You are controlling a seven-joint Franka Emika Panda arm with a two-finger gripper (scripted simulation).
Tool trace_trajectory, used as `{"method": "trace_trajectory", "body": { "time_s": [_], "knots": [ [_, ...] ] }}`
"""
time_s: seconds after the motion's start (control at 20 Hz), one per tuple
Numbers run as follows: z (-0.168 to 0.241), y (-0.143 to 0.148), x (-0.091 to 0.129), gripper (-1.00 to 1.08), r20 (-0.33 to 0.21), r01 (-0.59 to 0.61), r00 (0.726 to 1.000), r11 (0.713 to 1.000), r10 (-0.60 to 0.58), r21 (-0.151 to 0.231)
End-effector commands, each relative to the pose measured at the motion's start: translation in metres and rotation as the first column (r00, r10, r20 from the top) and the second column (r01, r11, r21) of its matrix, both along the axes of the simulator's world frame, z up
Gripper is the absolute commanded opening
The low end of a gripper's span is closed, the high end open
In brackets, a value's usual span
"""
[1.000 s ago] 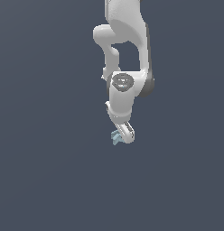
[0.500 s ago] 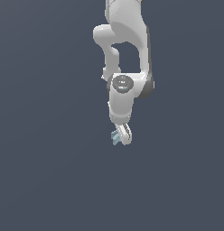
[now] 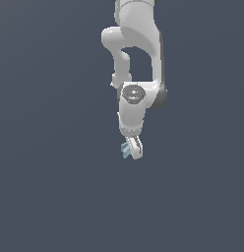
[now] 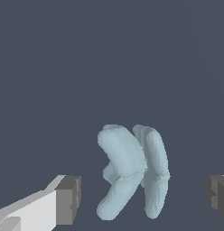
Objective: Pick up the object and move it to a goal position.
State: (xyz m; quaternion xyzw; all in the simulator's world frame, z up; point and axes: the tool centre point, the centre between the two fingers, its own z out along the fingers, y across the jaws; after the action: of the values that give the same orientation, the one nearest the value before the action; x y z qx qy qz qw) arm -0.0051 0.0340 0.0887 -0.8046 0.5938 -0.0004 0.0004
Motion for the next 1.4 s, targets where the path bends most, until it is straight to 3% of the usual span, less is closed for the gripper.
{"method": "trace_trajectory", "body": {
  "time_s": [0.0, 0.5, 0.55, 1.35],
  "knots": [
    [-0.01, 0.0, -0.001, 1.0, -0.001, 0.001, 1.0, 1.0, -0.001, 0.0],
    [-0.042, 0.0, 0.0, 1.0, -0.001, 0.004, 1.0, 1.0, -0.004, 0.0],
    [-0.042, 0.0, 0.0, -1.0, -0.001, 0.004, 1.0, 1.0, -0.004, 0.0],
    [-0.035, -0.011, -0.004, -1.0, -0.001, 0.004, 1.0, 1.0, -0.004, 0.0]
  ]
}}
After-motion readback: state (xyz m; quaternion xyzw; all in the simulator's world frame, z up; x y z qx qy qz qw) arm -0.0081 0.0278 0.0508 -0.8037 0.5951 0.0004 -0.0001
